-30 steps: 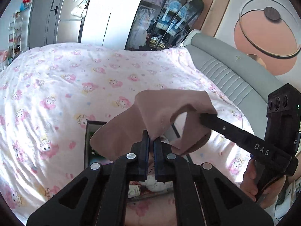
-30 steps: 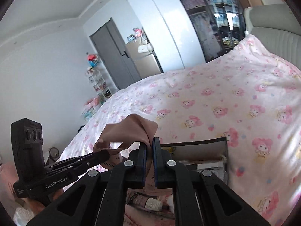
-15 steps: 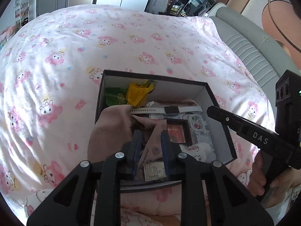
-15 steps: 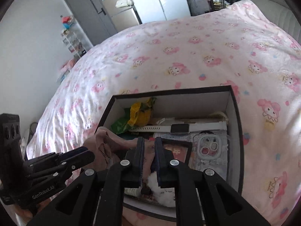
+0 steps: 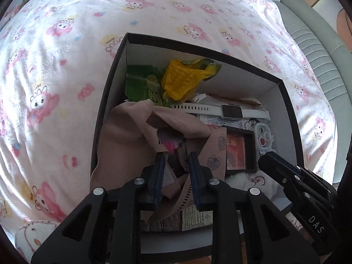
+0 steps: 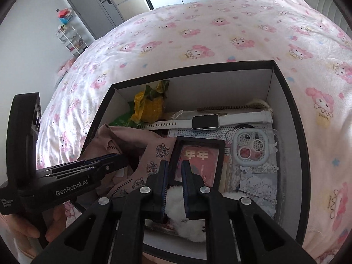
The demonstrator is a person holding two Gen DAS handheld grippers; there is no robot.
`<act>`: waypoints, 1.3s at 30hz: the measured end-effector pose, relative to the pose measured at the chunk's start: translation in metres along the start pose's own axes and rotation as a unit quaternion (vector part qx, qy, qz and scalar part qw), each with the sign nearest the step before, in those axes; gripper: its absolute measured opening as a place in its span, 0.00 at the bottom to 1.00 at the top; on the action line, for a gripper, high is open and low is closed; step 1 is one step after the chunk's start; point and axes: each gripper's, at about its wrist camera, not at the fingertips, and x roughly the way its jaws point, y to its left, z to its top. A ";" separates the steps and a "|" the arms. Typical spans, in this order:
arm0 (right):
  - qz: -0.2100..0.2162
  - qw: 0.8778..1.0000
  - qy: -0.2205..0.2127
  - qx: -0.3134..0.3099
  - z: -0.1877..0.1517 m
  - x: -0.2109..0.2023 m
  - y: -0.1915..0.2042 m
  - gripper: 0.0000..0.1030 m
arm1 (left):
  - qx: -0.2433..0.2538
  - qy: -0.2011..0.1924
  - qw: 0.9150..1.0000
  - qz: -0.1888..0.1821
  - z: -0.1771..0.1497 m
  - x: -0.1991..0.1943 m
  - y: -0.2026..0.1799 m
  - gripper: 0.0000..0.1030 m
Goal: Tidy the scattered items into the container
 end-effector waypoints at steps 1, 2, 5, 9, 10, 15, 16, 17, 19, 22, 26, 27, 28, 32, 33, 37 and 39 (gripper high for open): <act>-0.006 1.000 -0.003 0.002 0.000 -0.004 -0.001 0.10 | 0.006 -0.008 1.000 -0.003 -0.001 -0.005 -0.002 0.23; -0.014 1.000 -0.008 0.000 0.000 -0.009 -0.001 0.11 | 0.012 -0.017 1.000 -0.003 -0.001 -0.010 -0.005 0.27; -0.037 0.999 -0.024 -0.002 0.002 -0.024 -0.002 0.29 | 0.036 -0.057 0.998 0.013 -0.001 -0.032 -0.014 0.42; -0.065 0.996 -0.056 0.001 0.004 -0.051 0.001 0.60 | 0.060 -0.118 0.991 0.030 0.000 -0.069 -0.031 0.71; -0.076 0.995 -0.061 0.001 0.006 -0.058 0.002 0.65 | 0.066 -0.131 0.989 0.034 0.002 -0.077 -0.035 0.75; -0.106 0.988 -0.113 0.004 0.009 -0.103 0.013 0.71 | 0.085 -0.204 0.973 0.062 0.003 -0.126 -0.053 0.95; -0.107 0.987 -0.120 0.008 0.009 -0.112 0.015 0.72 | 0.087 -0.217 0.971 0.058 0.000 -0.136 -0.056 0.96; -0.110 0.985 -0.129 0.012 0.007 -0.121 0.017 0.72 | 0.088 -0.228 0.968 0.055 -0.003 -0.145 -0.057 0.99; -0.116 0.982 -0.147 0.014 0.002 -0.139 0.021 0.75 | 0.089 -0.249 0.963 0.058 -0.011 -0.163 -0.058 0.99; -0.127 0.978 -0.167 0.005 -0.010 -0.160 0.029 0.77 | 0.088 -0.268 0.956 0.077 -0.027 -0.182 -0.060 0.99; -0.122 0.977 -0.174 0.003 -0.032 -0.178 0.033 0.77 | 0.086 -0.269 0.955 0.087 -0.052 -0.193 -0.060 0.99; -0.119 0.977 -0.174 0.004 -0.038 -0.181 0.034 0.77 | 0.084 -0.268 0.956 0.084 -0.058 -0.195 -0.060 0.99; -0.119 0.978 -0.174 0.006 -0.045 -0.182 0.034 0.78 | 0.080 -0.265 0.957 0.082 -0.065 -0.196 -0.059 0.99; -0.127 0.975 -0.179 0.033 -0.069 -0.186 0.029 0.78 | 0.062 -0.271 0.957 0.077 -0.092 -0.205 -0.054 0.99; -0.133 0.974 -0.177 0.041 -0.073 -0.185 0.027 0.78 | 0.061 -0.270 0.957 0.084 -0.099 -0.205 -0.054 0.99; -0.151 0.974 -0.167 0.032 -0.086 -0.180 0.028 0.78 | 0.068 -0.257 0.959 0.096 -0.117 -0.198 -0.051 0.99; -0.153 0.974 -0.162 0.028 -0.091 -0.179 0.030 0.78 | 0.068 -0.248 0.962 0.094 -0.123 -0.194 -0.050 0.99</act>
